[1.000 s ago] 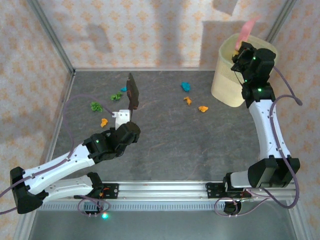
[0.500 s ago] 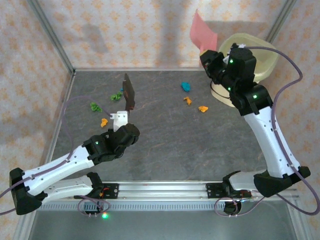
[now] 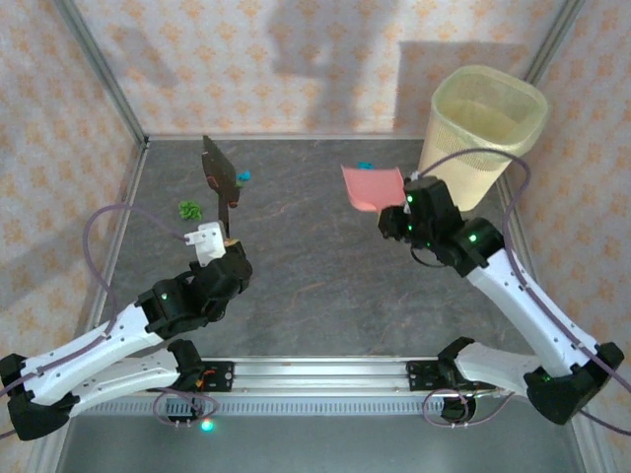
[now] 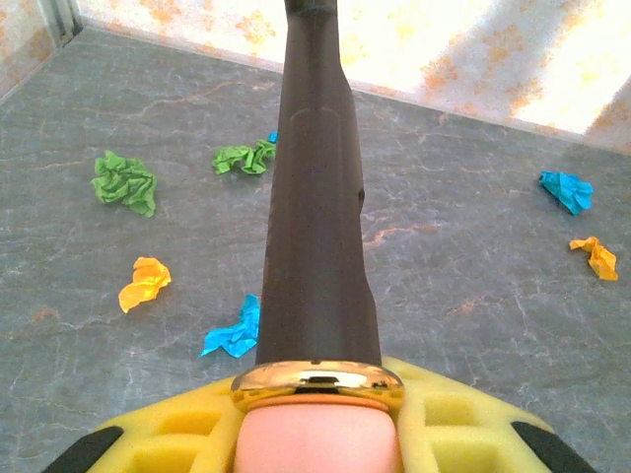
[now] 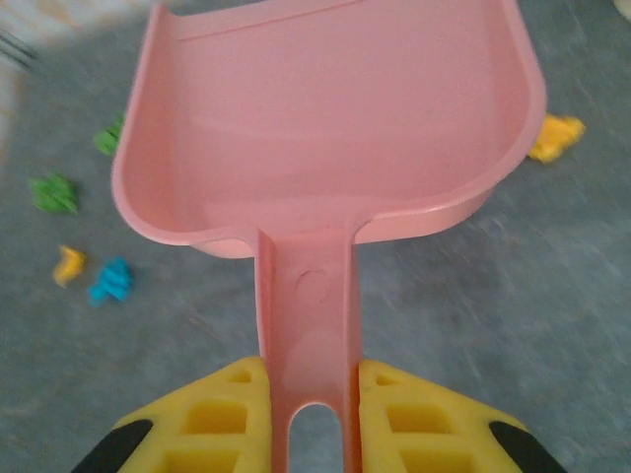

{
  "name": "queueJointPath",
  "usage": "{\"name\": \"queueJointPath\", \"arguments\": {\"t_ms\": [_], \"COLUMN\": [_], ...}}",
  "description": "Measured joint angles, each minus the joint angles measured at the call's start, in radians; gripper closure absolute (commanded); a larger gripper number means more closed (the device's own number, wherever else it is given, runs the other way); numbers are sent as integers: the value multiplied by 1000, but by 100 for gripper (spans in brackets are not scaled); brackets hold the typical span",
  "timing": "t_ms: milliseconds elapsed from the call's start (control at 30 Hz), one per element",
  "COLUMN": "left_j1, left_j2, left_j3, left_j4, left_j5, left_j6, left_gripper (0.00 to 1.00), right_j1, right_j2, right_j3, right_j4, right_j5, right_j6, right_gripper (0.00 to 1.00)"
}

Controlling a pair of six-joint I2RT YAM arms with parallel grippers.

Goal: Sweep away the paper scraps from the table

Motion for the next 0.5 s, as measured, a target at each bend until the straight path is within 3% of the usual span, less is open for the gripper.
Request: {"name": "queueJointPath", "arguments": {"t_ms": [233,500], "left_j1": [0,1], "left_j2": [-13,23], "left_j3": [-18,-19], "left_j4": [4,42], "left_j5": [-15,0], "left_j6": [-8,-3], "left_gripper": [100,100], "right_j1": [0,6], "right_j2": [-104,-126], "right_j3": [-221,-341], "right_j4": [-78,-125], "right_j5": [0,19], "right_j6": [-3,41], "right_gripper": [100,100]}}
